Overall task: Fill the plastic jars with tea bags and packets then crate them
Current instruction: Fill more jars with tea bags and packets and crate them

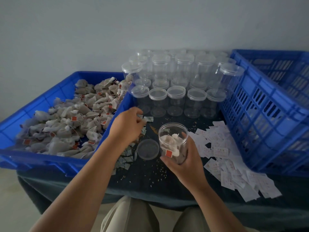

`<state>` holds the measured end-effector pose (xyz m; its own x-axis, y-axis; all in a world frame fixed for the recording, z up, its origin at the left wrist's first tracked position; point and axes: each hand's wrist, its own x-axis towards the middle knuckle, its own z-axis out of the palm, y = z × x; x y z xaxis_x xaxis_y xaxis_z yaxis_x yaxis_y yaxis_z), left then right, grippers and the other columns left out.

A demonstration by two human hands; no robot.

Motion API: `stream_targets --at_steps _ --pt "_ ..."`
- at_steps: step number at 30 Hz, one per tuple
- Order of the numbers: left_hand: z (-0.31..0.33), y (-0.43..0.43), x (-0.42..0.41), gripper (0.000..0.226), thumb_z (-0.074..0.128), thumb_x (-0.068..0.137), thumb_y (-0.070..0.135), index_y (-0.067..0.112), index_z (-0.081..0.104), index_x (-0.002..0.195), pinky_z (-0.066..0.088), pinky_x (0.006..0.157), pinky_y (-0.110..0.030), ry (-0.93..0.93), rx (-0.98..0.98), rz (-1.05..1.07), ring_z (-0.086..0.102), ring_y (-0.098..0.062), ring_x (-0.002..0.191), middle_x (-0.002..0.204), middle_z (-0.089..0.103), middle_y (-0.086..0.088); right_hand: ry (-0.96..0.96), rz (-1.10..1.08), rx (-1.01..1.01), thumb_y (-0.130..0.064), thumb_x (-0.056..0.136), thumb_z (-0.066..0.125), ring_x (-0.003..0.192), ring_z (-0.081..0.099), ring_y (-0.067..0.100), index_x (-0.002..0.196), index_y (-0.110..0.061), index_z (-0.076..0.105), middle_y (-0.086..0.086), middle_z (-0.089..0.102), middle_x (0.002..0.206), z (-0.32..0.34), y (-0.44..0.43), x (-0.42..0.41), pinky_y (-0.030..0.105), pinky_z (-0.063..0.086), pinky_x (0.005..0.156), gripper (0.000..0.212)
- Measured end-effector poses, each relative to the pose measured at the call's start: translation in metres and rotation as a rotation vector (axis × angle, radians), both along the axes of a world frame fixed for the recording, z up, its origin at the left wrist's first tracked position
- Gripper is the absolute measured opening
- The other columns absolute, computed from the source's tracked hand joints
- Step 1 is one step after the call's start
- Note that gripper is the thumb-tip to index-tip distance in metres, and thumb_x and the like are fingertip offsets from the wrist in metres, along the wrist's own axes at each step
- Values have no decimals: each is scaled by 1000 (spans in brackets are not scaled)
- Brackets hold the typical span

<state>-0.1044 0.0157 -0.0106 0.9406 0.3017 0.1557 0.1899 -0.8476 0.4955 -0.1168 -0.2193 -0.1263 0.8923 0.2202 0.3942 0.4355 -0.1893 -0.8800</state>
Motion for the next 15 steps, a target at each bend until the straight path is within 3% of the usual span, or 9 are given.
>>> stream_targets --at_steps 2,4,7,9,13,15 --pt "19 -12 -11 14 74 94 48 39 70 104 49 67 -11 -66 -201 -157 69 9 83 90 73 27 -32 9 -32 -54 77 92 126 65 13 147 -47 45 -15 63 137 -1 -13 0 27 58 98 85" --pt "30 -30 -20 15 76 85 55 45 75 97 52 67 -11 -36 -302 -364 70 11 84 90 75 29 -50 -17 -30 -63 76 89 128 63 9 148 -57 39 -21 60 139 -1 -22 -4 17 54 99 87" --pt "23 -57 -17 16 77 81 61 50 78 93 50 78 -16 43 -135 -530 65 10 91 97 71 28 -50 -29 -37 -64 77 88 125 65 11 150 -56 38 -20 60 137 -7 -27 -9 17 55 96 89" --pt "12 -68 -9 20 73 84 66 49 79 93 47 73 -13 8 -107 -526 62 12 91 97 68 28 -66 -30 -52 -62 78 88 125 65 12 152 -52 38 -20 60 137 -10 -29 -10 17 55 95 90" --pt "-5 -75 21 18 61 101 50 42 75 94 43 50 -10 -91 -468 -255 63 7 61 80 72 25 -86 -63 -55 -54 79 90 126 64 9 149 -53 38 -22 59 138 -10 -30 -11 15 54 96 86" --pt "-16 -74 39 14 63 103 39 38 75 95 46 58 -11 6 -362 -227 66 6 70 83 74 22 -58 -81 -27 -52 80 89 123 67 10 145 -53 40 -18 62 135 -10 -31 -12 22 59 94 82"
